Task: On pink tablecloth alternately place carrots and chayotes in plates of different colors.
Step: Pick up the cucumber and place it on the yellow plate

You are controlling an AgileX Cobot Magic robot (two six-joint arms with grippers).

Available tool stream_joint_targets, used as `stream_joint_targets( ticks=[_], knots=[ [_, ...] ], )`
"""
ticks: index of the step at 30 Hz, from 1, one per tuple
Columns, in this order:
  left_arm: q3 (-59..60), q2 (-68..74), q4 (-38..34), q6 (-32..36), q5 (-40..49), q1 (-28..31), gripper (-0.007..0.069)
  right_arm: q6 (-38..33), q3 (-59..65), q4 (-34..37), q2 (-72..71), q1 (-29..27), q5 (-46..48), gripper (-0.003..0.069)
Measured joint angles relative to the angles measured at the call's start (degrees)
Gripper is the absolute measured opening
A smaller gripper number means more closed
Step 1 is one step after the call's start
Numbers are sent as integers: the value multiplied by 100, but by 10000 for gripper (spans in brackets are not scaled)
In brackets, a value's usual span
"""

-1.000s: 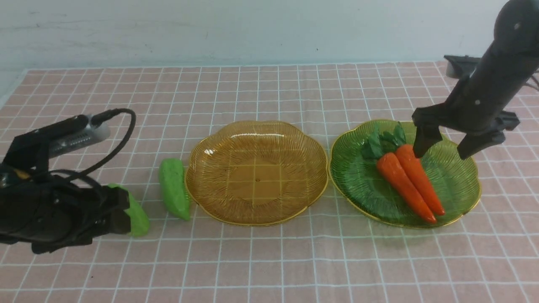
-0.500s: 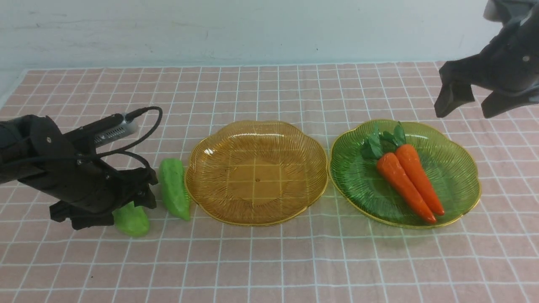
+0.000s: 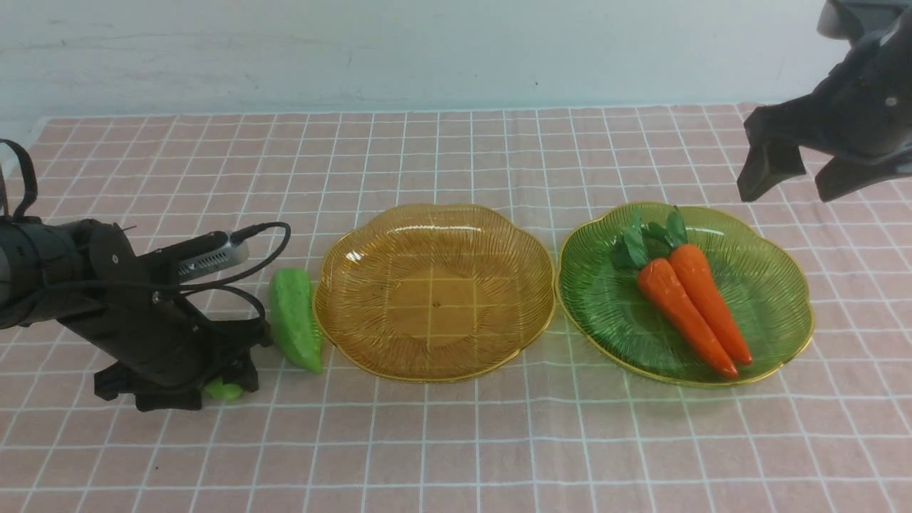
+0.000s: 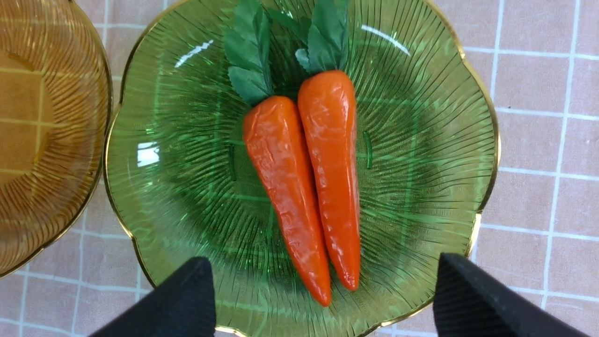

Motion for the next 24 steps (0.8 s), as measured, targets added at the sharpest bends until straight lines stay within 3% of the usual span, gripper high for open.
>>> stream_joint_targets(
  ticks=[6,10,16,21,24],
  knots=[
    [-478,-499,34,11,754,-375,253,-220,163,-5,-266,0,-7,528],
    [-1398,-204,34,-22,1382,-1013,253,-354,753,-6,-1226,0,-1,402],
    [-2953,1000,40,-470,1394,-1988,270,-371,1641,-6,-2508,0,52,192],
    [-3680,1728,14,-544,1380,-2064,366,-377,1906,-135,-2871,0,83,119],
    [-3954,1821,21,-544,1385,-2052,488,-377,1943,-139,-2886,0,83,111]
  ],
)
